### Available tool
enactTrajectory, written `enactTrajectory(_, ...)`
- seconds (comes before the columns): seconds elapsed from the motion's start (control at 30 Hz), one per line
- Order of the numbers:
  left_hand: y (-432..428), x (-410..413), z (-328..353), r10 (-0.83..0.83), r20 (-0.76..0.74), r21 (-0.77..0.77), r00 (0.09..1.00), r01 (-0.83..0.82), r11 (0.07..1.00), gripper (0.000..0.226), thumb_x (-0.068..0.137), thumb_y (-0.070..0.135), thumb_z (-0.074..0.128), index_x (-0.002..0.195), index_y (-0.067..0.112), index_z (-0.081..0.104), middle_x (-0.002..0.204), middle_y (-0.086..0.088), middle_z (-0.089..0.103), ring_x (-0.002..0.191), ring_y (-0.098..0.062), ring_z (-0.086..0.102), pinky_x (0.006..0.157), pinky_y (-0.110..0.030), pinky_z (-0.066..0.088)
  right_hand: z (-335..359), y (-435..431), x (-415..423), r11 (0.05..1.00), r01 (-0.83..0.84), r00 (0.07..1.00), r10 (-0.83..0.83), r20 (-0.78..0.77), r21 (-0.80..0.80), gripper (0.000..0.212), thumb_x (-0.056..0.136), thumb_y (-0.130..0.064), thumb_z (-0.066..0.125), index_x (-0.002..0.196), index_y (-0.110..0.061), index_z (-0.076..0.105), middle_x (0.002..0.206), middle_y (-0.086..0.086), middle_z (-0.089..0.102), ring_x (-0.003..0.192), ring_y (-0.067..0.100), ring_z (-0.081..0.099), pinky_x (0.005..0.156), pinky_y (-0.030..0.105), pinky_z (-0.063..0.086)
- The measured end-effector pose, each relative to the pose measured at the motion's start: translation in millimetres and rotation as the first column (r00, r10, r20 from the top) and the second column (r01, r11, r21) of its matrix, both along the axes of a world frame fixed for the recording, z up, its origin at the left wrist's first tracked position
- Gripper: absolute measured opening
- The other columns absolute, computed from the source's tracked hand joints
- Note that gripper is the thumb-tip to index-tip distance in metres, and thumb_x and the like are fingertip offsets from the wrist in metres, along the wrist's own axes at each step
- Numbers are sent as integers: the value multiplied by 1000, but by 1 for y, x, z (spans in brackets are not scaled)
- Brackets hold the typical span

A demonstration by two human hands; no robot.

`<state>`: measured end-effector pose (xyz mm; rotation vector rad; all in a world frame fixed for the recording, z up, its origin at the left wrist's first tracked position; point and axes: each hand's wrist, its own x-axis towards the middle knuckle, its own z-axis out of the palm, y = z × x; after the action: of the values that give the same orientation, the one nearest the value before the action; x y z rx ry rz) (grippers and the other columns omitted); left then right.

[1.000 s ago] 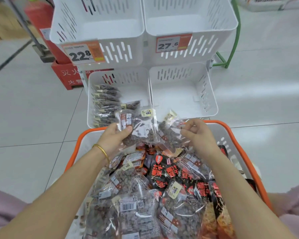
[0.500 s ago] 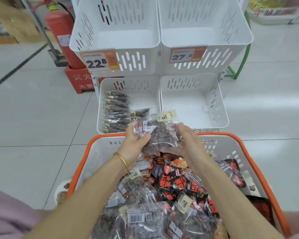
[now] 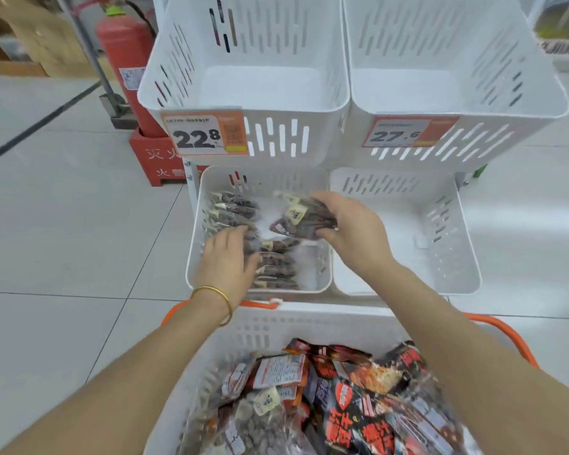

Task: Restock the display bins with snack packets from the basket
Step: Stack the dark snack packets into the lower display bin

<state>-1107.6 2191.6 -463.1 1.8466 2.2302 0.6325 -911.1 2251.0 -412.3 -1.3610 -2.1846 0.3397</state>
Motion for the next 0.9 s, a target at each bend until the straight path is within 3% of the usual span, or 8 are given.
enactTrajectory(0.07, 6, -10, -14, -60, -145, -42, 988, 54, 998, 49, 95, 33, 45, 140, 16, 35, 144, -5, 36, 133, -23, 28, 110, -32, 21, -14, 25, -16, 990, -81, 992, 68, 111, 118, 56, 80, -6, 65, 131, -24, 52, 118, 3, 63, 113, 26, 51, 79, 33, 43)
enactTrajectory(0.23, 10, -14, -32, -72, -125, -85, 990, 62, 994, 46, 93, 33, 44, 135, 15, 38, 141, -4, 37, 131, -22, 29, 110, -37, 24, -54, 75, -44, 987, -135, 966, 111, 234, 86, 55, 80, -3, 64, 129, -23, 52, 117, 3, 63, 110, 30, 52, 77, 39, 49)
enactTrajectory(0.33, 10, -13, -32, -91, -118, -82, 989, 82, 993, 42, 93, 32, 42, 131, 17, 39, 137, -1, 38, 127, -19, 30, 106, -33, 28, -68, 94, -51, 993, -112, 949, 116, 294, -28, 50, 83, -5, 63, 128, -22, 51, 119, 4, 62, 110, 30, 52, 81, 37, 47)
enactTrajectory(0.47, 10, -13, -33, -89, -114, -79, 989, 80, 994, 38, 92, 32, 41, 128, 19, 40, 131, 2, 41, 123, -17, 31, 103, -31, 29, -84, 109, -65, 951, -69, 973, 131, 190, -302, 48, 85, 2, 57, 128, -17, 51, 124, 9, 59, 113, 30, 53, 91, 34, 44)
enactTrajectory(0.53, 11, -13, -33, -86, -117, -86, 989, 77, 993, 38, 92, 32, 41, 128, 19, 40, 131, 3, 41, 124, -16, 31, 103, -31, 29, -91, 113, -69, 891, -44, 970, 147, 195, -451, 51, 87, 1, 52, 135, -16, 43, 132, 11, 52, 117, 30, 50, 95, 33, 41)
enactTrajectory(0.63, 11, -13, -33, -87, -114, -84, 990, 78, 993, 38, 92, 32, 41, 128, 19, 40, 131, 3, 41, 124, -16, 31, 102, -30, 28, -93, 113, -75, 830, 63, 981, 51, 188, -554, 68, 86, -18, 56, 146, -22, 24, 149, 10, 29, 128, 35, 39, 105, 42, 37)
enactTrajectory(0.77, 11, -12, -33, -88, -112, -83, 990, 79, 993, 38, 93, 32, 41, 128, 20, 40, 130, 3, 42, 123, -15, 32, 102, -28, 29, -93, 106, -79, 831, 91, 995, -53, 85, -549, 67, 86, -38, 60, 144, -28, 28, 146, 10, 28, 126, 35, 41, 104, 41, 37)
enactTrajectory(0.9, 11, -13, -32, -92, -114, -84, 989, 83, 993, 38, 93, 32, 39, 129, 20, 39, 129, 3, 42, 122, -14, 32, 101, -27, 29, -95, 100, -73, 906, 66, 989, -4, 148, -419, 44, 93, -19, 57, 136, -20, 47, 130, 12, 43, 111, 31, 54, 97, 32, 40)
